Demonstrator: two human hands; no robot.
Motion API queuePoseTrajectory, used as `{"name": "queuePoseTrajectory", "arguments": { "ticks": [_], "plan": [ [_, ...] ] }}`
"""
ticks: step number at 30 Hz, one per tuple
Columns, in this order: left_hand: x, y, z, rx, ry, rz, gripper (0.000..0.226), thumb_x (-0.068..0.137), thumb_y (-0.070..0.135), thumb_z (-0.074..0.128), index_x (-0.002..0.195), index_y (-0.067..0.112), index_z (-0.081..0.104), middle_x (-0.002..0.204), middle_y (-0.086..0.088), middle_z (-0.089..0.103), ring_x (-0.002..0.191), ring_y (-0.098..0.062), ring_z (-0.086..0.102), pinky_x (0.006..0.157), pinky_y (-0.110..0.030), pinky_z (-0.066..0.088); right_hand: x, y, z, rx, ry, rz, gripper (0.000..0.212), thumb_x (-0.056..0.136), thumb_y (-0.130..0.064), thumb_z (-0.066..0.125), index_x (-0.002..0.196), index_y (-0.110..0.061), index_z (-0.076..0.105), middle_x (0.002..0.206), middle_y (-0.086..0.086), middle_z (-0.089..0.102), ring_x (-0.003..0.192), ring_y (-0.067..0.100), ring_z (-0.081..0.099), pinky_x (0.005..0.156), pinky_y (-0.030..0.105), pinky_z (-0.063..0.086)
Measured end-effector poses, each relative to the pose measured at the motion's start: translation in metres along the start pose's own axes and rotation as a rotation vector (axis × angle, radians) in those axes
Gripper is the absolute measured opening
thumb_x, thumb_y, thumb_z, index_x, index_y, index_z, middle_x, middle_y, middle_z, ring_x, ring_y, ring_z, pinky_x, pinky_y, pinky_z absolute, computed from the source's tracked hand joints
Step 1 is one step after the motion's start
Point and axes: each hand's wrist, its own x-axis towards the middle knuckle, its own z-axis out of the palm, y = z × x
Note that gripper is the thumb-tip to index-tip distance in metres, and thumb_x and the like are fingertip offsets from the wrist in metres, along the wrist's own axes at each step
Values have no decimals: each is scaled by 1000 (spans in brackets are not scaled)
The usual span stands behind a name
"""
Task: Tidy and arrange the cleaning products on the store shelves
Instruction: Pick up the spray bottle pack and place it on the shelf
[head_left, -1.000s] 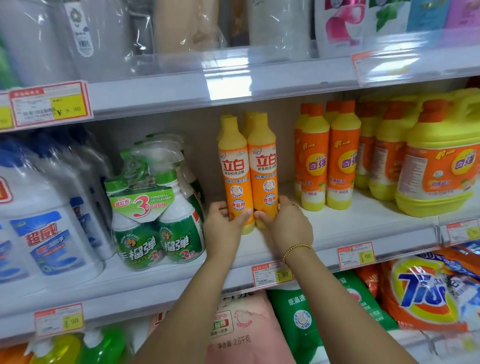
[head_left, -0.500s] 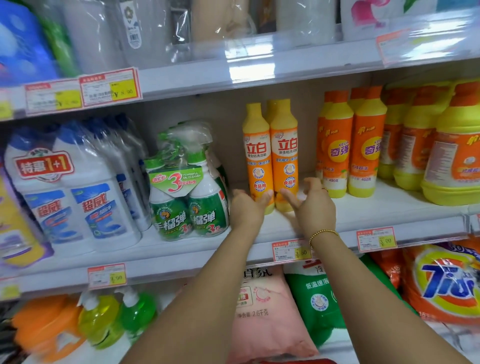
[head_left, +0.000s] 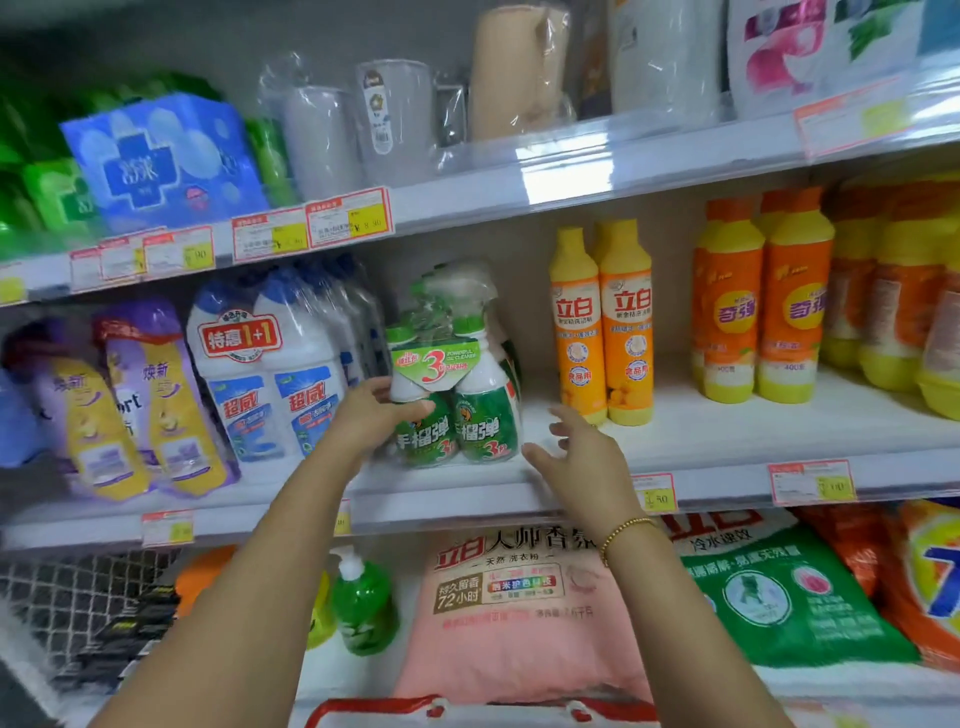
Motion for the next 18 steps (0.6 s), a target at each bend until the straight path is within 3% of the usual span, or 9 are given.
{"name": "queuePoseTrajectory", "arguments": {
  "ticks": [3, 6, 9, 12, 15, 18],
  "plan": [
    [9, -9, -1, 18, -131, -27, 75, 71, 8, 81, 135, 9, 43, 125, -7, 58, 108, -23, 57, 92, -36, 48, -5, -5, 7, 27, -24, 1, 62, 88, -31, 64, 142, -17, 37, 135, 6, 54, 120, 24, 53, 96, 33, 42],
    [11, -9, 8, -6, -118, 12, 70, 67, 14, 86, 121, 16, 42, 121, -5, 57, 105, -22, 57, 89, -37, 50, -5, -9, 3, 72, -30, 0, 57, 89, -29, 64, 139, -17, 41, 134, 5, 55, 118, 23, 54, 93, 31, 43],
    [4, -6, 17, 34, -114, 82, 79, 62, 21, 89, 127, 15, 44, 123, -4, 59, 106, -24, 60, 90, -44, 52, -6, -13, -6, 140, -26, -13, 55, 88, -23, 65, 138, -17, 43, 132, 4, 57, 115, 20, 56, 87, 25, 41],
    [-15, -4, 23, 83, -26, 257, 76, 58, 17, 91, 123, 16, 53, 117, -1, 65, 104, -20, 62, 88, -35, 52, -8, -18, -14, 201, -15, -36, 64, 87, -24, 67, 143, -18, 37, 137, 2, 53, 119, 19, 53, 92, 27, 42],
    [-47, -1, 21, 125, 49, 482, 69, 56, 15, 92, 110, 35, 53, 108, 13, 64, 98, -6, 60, 79, -16, 46, -16, -25, -23, 357, -1, -67, 75, 82, -30, 72, 145, -25, 32, 134, -11, 50, 120, 15, 51, 93, 25, 43],
    [-81, -2, 13, 192, 130, 694, 71, 59, 19, 91, 108, 48, 49, 113, 16, 61, 104, 3, 56, 84, -13, 45, -29, -34, -38, 577, -59, -90, 55, 73, -29, 80, 120, -29, 50, 112, -23, 54, 108, 9, 57, 77, 12, 45]
  ]
}}
